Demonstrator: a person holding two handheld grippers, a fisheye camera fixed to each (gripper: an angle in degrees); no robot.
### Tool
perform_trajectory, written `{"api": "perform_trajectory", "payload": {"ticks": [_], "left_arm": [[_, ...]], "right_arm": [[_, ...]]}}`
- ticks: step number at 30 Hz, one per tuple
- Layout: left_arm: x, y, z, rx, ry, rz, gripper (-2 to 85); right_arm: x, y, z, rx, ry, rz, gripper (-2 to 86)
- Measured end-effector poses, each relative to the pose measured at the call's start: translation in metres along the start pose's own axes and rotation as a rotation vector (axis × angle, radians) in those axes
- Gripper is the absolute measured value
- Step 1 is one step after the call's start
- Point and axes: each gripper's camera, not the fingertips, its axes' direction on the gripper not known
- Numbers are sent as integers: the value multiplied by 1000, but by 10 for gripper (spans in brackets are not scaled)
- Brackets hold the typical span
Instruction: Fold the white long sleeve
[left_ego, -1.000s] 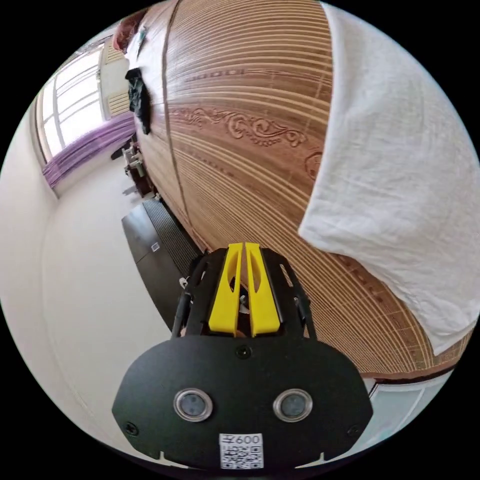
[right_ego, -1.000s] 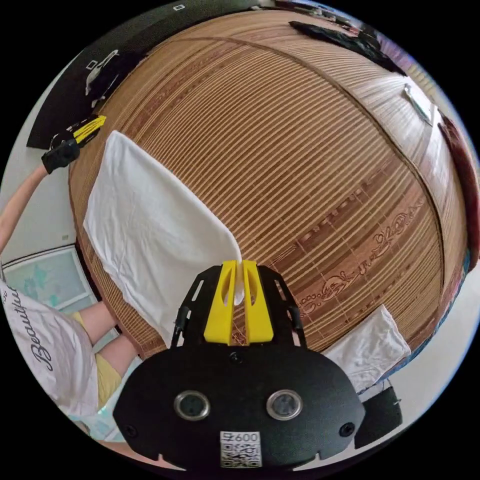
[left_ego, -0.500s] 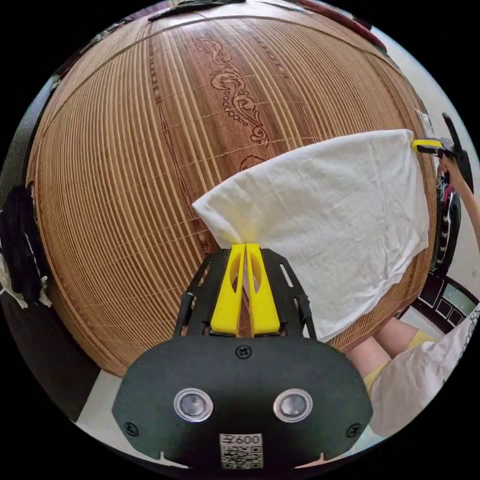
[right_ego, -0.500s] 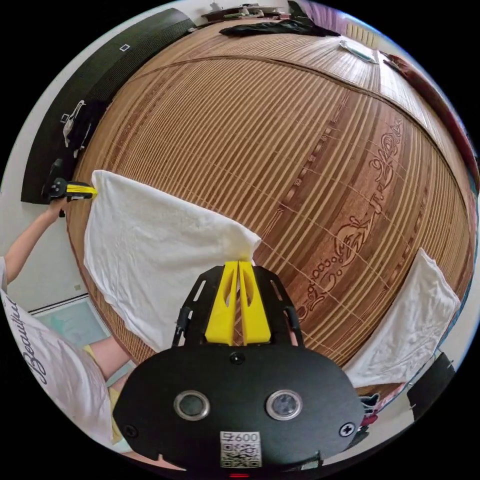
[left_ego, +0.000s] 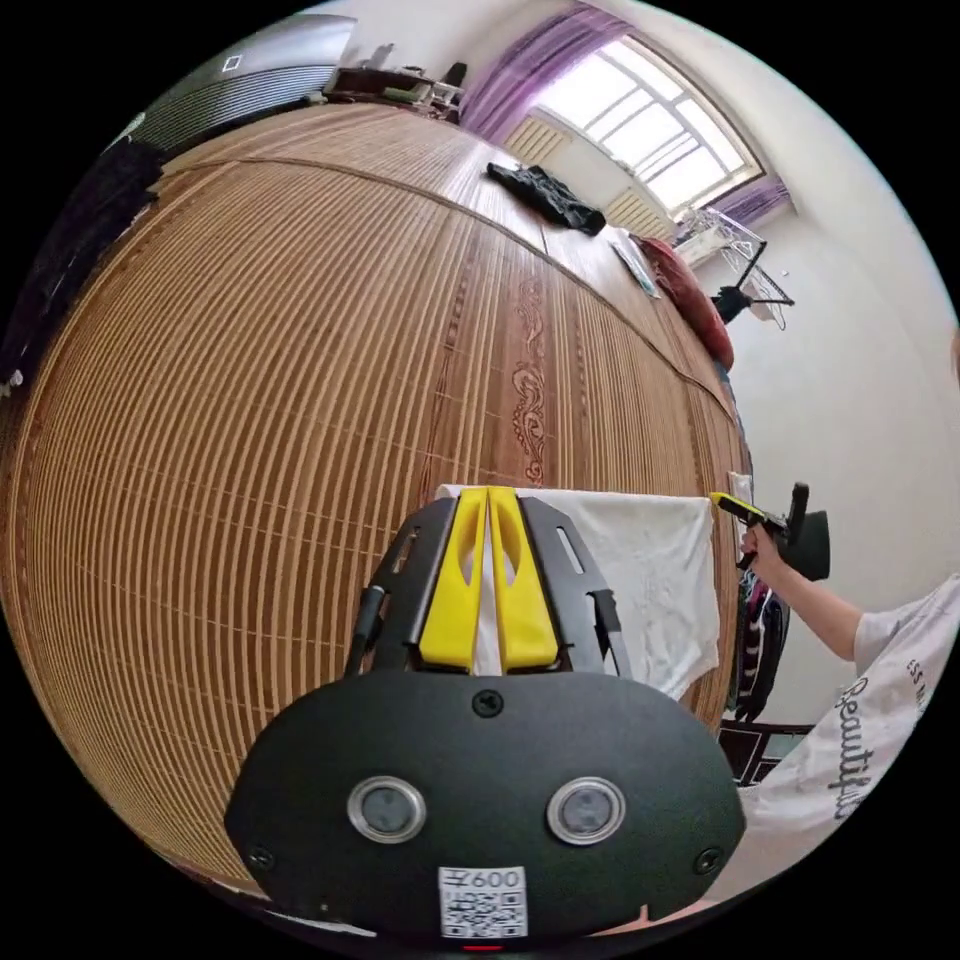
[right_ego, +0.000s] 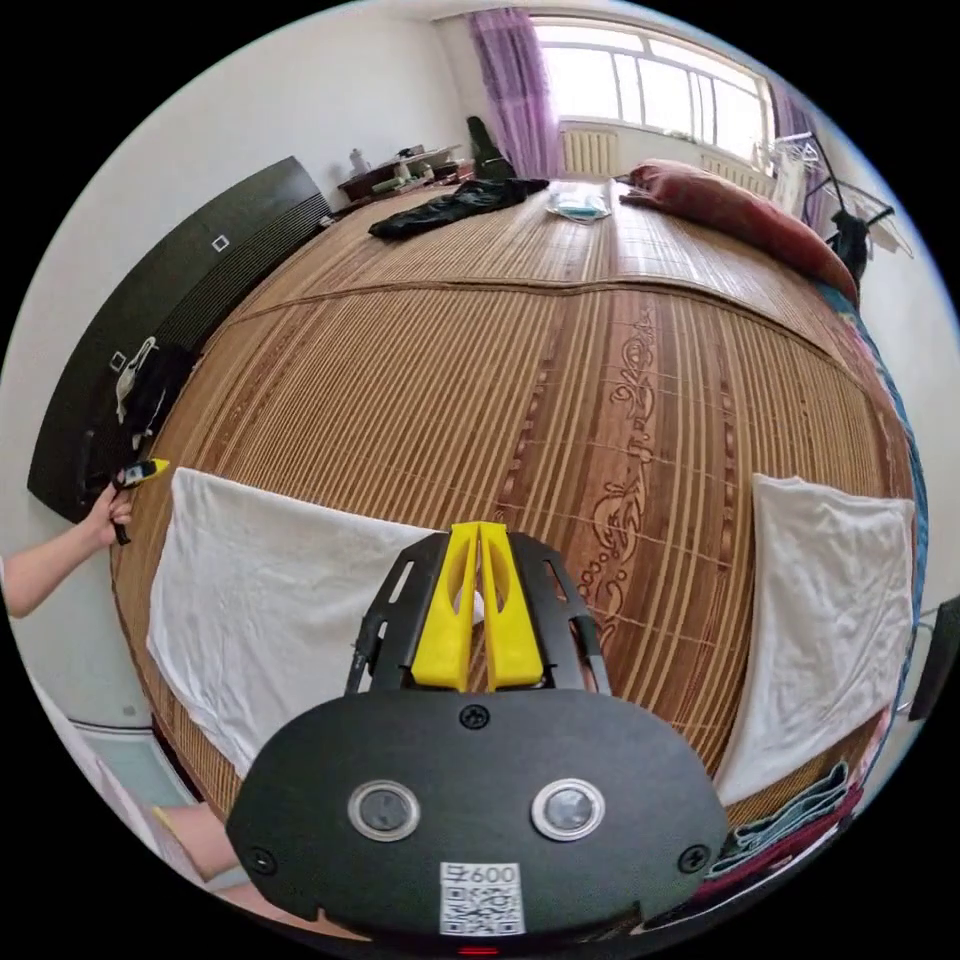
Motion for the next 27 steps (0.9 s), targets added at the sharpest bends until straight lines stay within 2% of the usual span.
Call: {"api": "perform_trajectory", "payload": {"ticks": [1, 2, 4, 5, 7, 9, 11, 15, 18, 22, 27], "left_arm": [[-10, -3, 6, -26, 8, -64, 7], [-29, -6, 4, 35, 126, -154, 8], [-48, -4, -8, 131, 197, -281, 9], [-54, 1, -24, 205, 179, -333, 12], [-48, 9, -54, 274, 92, -251, 17], [-36, 18, -68, 192, -14, -82, 31], [-37, 48, -58, -31, -11, 66, 59], [-73, 123, -45, -264, 109, 37, 69], [-122, 167, -59, -236, 259, -112, 70], [-147, 177, -83, -191, 249, -157, 87], [-151, 176, -66, -394, 275, -56, 51]], "right_arm": [[1, 7, 3, 73, -24, 42, -9], [3, 10, 4, 106, -31, 86, -9], [8, 17, 8, 124, -22, 278, -8], [6, 19, 8, 123, 9, 312, -8], [-25, 24, 0, 173, 110, 246, -9], [-63, 28, 0, 183, 122, 83, -9], [-106, 31, 7, 131, 111, -79, -9], [-193, 52, 23, 98, -35, -287, -9], [-245, 66, 37, 79, -182, -330, -9], [-306, 82, 62, 39, -382, -337, -8], [-374, 114, 82, 60, -418, -414, -7]]}}
